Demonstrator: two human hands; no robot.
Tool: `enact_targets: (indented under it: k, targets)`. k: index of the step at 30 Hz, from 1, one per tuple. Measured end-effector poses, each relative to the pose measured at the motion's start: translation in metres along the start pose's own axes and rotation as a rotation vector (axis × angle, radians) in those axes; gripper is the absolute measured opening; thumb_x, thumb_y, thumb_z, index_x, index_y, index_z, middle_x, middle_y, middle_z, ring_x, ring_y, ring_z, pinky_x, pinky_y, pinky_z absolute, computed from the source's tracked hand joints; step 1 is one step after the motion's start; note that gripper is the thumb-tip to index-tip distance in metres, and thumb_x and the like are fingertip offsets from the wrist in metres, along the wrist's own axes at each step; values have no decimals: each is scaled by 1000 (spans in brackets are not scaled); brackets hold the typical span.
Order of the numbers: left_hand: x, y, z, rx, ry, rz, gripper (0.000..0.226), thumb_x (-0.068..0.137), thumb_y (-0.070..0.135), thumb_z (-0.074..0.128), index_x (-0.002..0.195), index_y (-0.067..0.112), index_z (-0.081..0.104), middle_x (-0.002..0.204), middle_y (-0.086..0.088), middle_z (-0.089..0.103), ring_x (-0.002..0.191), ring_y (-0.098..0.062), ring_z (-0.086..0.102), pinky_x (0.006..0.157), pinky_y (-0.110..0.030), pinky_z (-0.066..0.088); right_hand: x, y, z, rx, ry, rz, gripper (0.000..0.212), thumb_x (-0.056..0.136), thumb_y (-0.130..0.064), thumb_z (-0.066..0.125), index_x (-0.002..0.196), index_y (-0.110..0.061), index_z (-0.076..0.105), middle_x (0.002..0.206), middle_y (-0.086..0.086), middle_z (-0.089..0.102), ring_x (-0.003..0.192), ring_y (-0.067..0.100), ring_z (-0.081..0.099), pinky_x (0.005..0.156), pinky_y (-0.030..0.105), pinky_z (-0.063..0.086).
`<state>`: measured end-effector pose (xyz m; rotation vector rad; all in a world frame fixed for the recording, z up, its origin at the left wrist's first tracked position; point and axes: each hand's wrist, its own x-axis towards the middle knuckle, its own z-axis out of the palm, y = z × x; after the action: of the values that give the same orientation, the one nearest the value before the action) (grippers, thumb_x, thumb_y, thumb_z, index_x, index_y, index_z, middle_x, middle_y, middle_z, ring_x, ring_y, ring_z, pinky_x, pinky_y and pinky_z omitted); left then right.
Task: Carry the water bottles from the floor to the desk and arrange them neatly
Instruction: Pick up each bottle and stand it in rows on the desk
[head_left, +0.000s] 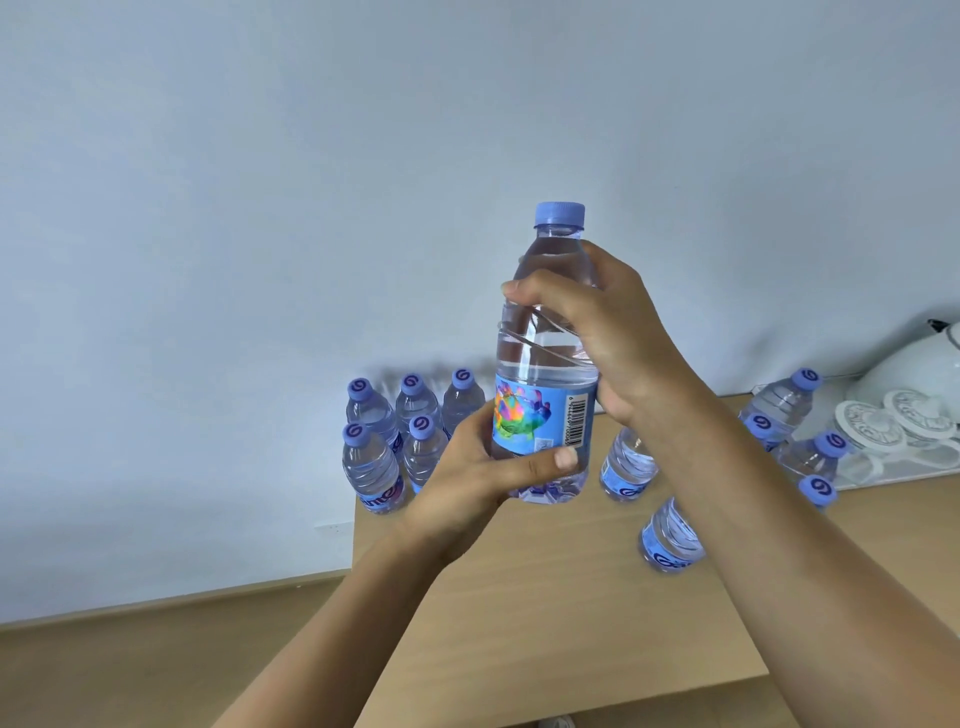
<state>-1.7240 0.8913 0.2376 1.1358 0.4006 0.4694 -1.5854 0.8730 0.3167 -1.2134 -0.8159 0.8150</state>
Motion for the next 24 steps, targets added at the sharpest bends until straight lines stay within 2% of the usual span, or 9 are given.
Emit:
enact_targets:
  k: [1,3,5,8,14,24]
  targets:
    - [0,0,0,-14,-11,-9,58,64,18,80,118,9,60,109,-12,71,103,-30,67,87,-43,56,0,0,-1,4,-23,2,17,72,-10,75,82,-11,61,73,0,62,63,15,62,58,26,51]
    - [-1,-1,1,14,12,-8,58,63,19,81,117,8,61,106,-14,71,99,-31,68,85,-42,56,1,-1,-2,-7,-65,-5,18,71,-12,74,83,-10,61,75,3,61,68,19,61,64,30,52]
    - [-2,-2,3,54,59,1,59,60,20,82,114,6,62,102,-15,73,93,-30,69,82,-39,56,0,-1,-3,-9,-97,-6,18,73,-11,74,85,-8,61,76,5,61,71,22,62,72,43,58]
    - [-3,-3,5,77,104,3,61,58,22,83,112,4,62,100,-15,73,89,-29,70,79,-38,56,-2,-1,-1,-2,-120,0,17,78,-8,73,89,-5,61,77,6,63,72,24,63,90,61,53]
    - [-4,0,5,84,116,15,59,58,22,84,111,6,62,99,-15,73,88,-29,71,79,-38,56,-2,-4,0,-10,-111,12,23,75,-16,76,91,-8,62,82,5,64,77,25,64,92,62,52]
    - [-6,0,3,94,126,-6,59,58,24,84,111,7,64,100,-16,73,88,-30,70,79,-39,56,-1,2,-1,-30,-92,39,20,75,-18,78,88,-13,63,83,2,65,79,27,66,91,60,54]
